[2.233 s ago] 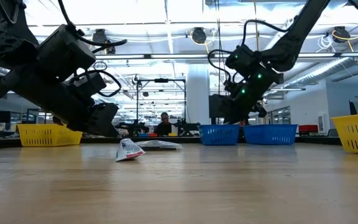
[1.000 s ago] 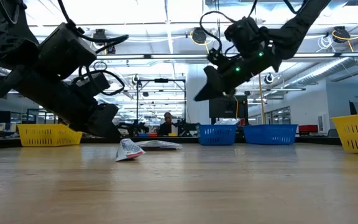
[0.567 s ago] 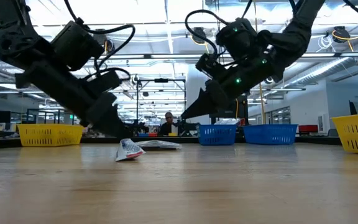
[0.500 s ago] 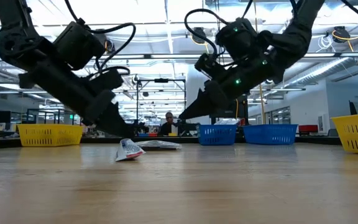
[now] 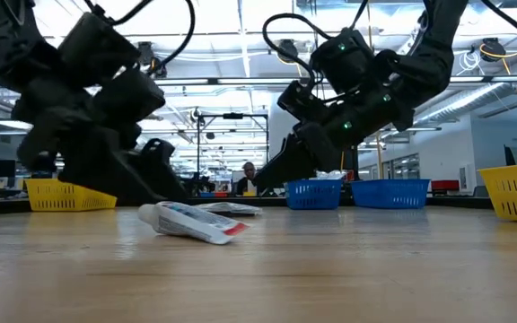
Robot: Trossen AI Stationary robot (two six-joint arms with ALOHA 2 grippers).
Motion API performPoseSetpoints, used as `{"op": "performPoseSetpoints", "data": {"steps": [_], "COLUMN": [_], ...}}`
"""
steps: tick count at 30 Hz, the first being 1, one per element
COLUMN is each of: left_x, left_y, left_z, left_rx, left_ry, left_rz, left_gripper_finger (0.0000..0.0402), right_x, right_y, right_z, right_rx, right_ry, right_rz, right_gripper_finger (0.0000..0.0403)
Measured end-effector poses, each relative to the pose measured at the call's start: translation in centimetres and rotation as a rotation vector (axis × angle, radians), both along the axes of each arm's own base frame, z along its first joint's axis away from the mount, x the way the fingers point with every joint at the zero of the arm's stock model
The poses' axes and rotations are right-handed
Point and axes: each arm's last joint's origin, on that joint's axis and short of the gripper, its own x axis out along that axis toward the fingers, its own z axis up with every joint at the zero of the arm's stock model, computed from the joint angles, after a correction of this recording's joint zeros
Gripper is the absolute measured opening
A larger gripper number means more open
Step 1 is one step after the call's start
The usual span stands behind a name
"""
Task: Pick & Place Travel size toiletries
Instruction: Put the white toothpaste into the right blue bin
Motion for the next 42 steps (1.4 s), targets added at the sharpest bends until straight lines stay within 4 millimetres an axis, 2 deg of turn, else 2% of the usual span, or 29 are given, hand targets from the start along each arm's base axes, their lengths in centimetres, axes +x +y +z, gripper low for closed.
{"op": "performPoseSetpoints", "data": {"steps": [3,9,15,21,26,29,35,42], "left_x": [0.5,0.7,0.9,1.6,3.3,4.3,5.0,5.9], "left_y": [-0.8,-3.3,-4.3,-5.0,-6.0,-6.3,-6.3,-3.8], "left_z": [0.6,1.1,-0.5,-1.7,-2.2,-2.1,-1.8,-1.5], "left_rx": [-0.041,-0.068,0.009,-0.004,-0.012,-0.001,0.027,0.024], "left_ry": [-0.018,0.004,0.035,0.036,0.01,0.055,0.052,0.023], "left_rz": [-0.041,-0.13,0.008,0.003,-0.032,-0.048,-0.063,0.02], "left_gripper_finger": [0.0331,0.0307,0.0279,0.0242,0.0214,0.0197,0.0143,0.0068], "right_x": [0.0,0.0,-0.1,-0.8,-1.7,-2.1,-3.4,-5.2], "right_y": [0.0,0.0,0.5,2.3,4.1,5.0,6.9,8.2], "right_z": [0.0,0.0,-0.1,-0.3,-0.3,-0.1,-0.9,-1.2], "right_rx": [-0.002,0.005,0.01,0.057,0.105,0.136,0.164,0.176], "right_ry": [-0.003,0.004,0.02,0.131,0.231,0.249,0.257,0.001], "right_rz": [0.0,-0.002,0.01,0.037,0.05,0.055,0.093,0.147], "right_gripper_finger": [0.027,0.0266,0.0259,0.026,0.0254,0.0254,0.0253,0.0253]}}
